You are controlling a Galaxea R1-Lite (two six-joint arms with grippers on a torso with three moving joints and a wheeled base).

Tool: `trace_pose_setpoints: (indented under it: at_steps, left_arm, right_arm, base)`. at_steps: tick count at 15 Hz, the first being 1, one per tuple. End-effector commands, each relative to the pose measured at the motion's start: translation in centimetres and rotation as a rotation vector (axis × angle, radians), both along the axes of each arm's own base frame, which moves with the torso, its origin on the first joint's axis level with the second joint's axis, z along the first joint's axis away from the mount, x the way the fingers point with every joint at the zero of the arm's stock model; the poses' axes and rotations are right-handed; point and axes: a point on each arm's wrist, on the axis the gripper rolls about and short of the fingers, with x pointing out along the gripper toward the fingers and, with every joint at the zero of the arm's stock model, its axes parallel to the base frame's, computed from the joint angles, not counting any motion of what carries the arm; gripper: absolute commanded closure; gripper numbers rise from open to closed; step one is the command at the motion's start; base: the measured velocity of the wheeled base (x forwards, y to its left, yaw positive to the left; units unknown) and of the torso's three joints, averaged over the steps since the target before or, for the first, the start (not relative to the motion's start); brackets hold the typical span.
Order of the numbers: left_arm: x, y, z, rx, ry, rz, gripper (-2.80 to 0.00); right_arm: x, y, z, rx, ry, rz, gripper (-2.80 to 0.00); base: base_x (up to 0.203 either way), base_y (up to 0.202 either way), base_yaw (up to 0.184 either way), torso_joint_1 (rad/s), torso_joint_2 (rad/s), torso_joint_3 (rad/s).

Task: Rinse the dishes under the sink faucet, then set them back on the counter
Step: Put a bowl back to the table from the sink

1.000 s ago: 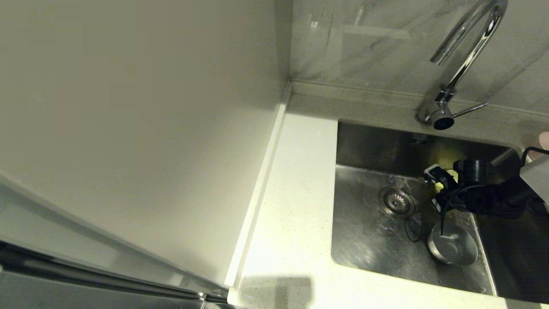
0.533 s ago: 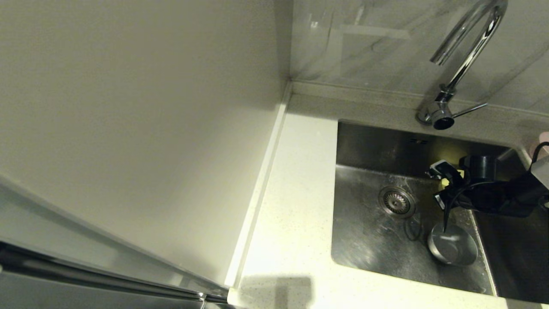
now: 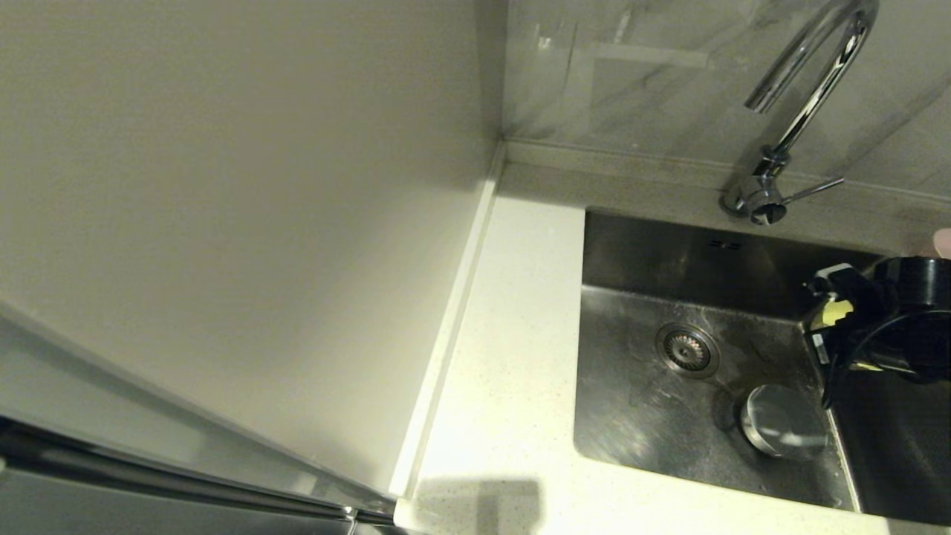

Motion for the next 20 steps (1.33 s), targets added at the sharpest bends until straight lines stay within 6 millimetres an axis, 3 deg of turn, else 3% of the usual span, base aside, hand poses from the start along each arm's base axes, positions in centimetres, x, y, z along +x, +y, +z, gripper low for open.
trace_pose_setpoints:
  at_steps: [1,4,7,13,16,20]
  left_arm:
    - [0.0,0.0,-0.1,0.000,0.003,0.000,0.00]
    - [0.0,0.0,-0.1,0.000,0.003,0.000,0.00]
    - [0.0,0.0,-0.1,0.000,0.003,0.000,0.00]
    - [0.0,0.0,-0.1,0.000,0.003,0.000,0.00]
    - [0.0,0.0,-0.1,0.000,0.003,0.000,0.00]
    - [0.0,0.0,-0.1,0.000,0.003,0.000,0.00]
  right_arm:
    - [-3.4,-0.3,3.8,0.027,-0.055,-0.033,0.00]
    - [-6.8,0.6,3.6,0.214,0.142,-0.018,0.00]
    - [-9.8,2.9,4.9,0.572,0.331,0.012,0.00]
    - [-13.0,6.0,14.7,1.512,0.595,0.100,0.00]
    - [-12.5,6.2,18.2,1.849,0.533,0.320,0.00]
    - [-12.3,6.7,19.3,1.950,0.558,0.367,0.00]
  base:
    - [0.000,0.000,0.000,0.000,0.00,0.000]
    - [0.000,0.000,0.000,0.000,0.00,0.000]
    - [0.000,0.000,0.000,0.000,0.00,0.000]
    - [0.000,0.000,0.000,0.000,0.00,0.000]
    - [0.000,0.000,0.000,0.000,0.00,0.000]
    - [0.000,0.000,0.000,0.000,0.00,0.000]
